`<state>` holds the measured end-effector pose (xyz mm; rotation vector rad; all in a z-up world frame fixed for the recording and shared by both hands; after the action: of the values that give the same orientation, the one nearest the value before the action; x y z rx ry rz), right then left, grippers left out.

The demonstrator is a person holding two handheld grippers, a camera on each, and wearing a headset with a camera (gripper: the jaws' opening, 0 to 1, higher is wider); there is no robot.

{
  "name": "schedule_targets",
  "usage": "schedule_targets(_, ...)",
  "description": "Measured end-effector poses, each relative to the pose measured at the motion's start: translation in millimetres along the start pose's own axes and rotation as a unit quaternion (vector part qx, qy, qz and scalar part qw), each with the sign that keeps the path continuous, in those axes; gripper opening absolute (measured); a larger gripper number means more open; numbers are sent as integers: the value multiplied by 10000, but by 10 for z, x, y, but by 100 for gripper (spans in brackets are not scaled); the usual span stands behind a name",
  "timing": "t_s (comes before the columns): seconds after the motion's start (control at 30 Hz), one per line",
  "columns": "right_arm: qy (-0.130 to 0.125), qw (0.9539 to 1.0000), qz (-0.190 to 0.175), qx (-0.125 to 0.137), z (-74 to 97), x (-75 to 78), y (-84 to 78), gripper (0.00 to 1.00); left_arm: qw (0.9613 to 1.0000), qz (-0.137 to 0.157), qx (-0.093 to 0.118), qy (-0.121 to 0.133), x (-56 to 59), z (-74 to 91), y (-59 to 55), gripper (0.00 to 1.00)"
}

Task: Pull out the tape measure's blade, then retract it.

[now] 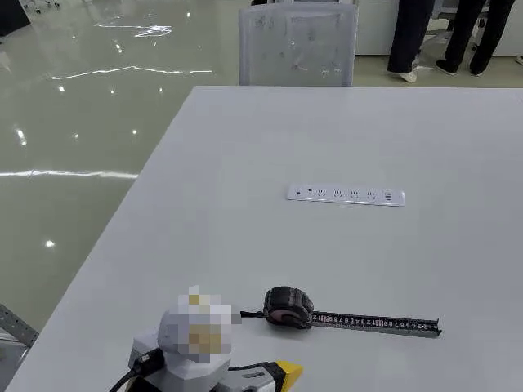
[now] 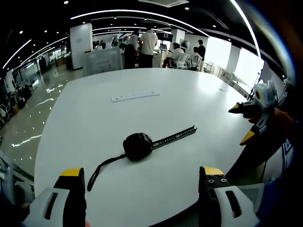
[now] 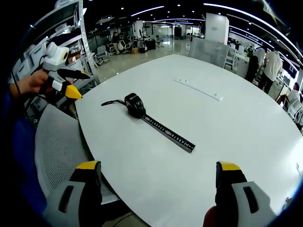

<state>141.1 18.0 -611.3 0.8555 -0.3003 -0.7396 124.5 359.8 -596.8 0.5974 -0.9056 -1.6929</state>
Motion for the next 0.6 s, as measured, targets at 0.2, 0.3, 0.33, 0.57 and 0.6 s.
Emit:
schedule_targets(0.2,65,10000,47,-23,-86,48,9,97,10000,25,-10,26,10,-65,13,96)
schedule_targets(0.3,99,9999,57,-29,-127,60,21,96,10000,30,-32,47,9,-102,11,96)
schedule_targets(0.33,111,9999,65,-39,-140,62,23,96,10000,47,-24,50,9,-111,14,96)
schedule_targets(0.57,212,9997,134,-64,-238,95,48,96,9999,130,27,87,6,-208,44,95)
schedule_targets(0.6,219,9996,141,-67,-248,99,51,96,9999,137,32,99,8,-219,50,95)
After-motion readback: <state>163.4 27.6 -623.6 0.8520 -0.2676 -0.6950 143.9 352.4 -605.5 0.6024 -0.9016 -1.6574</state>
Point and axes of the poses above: the centre of the closed fingertips' face, and the gripper's own axes: z roughly backward along the fingers, x roughly to its right, y roughly out of its top, the point moved 7 cm from there along z, roughly backward along the fingers, and after that the axes turned 9 degrees about x, right-handed, at the moved point
